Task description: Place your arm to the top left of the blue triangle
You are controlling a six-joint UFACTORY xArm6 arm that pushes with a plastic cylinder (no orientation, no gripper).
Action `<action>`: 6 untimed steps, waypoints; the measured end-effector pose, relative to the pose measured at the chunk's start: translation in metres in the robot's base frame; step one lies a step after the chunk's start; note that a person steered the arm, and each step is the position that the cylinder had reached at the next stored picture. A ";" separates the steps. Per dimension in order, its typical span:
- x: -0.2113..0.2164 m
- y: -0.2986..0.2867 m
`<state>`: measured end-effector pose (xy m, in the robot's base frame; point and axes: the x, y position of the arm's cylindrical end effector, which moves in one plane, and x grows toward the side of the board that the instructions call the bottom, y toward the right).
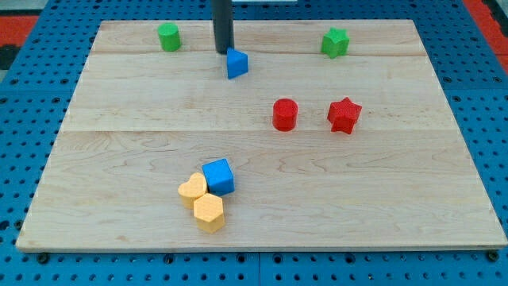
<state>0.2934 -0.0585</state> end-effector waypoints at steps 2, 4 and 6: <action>0.058 -0.009; 0.054 -0.008; 0.049 -0.008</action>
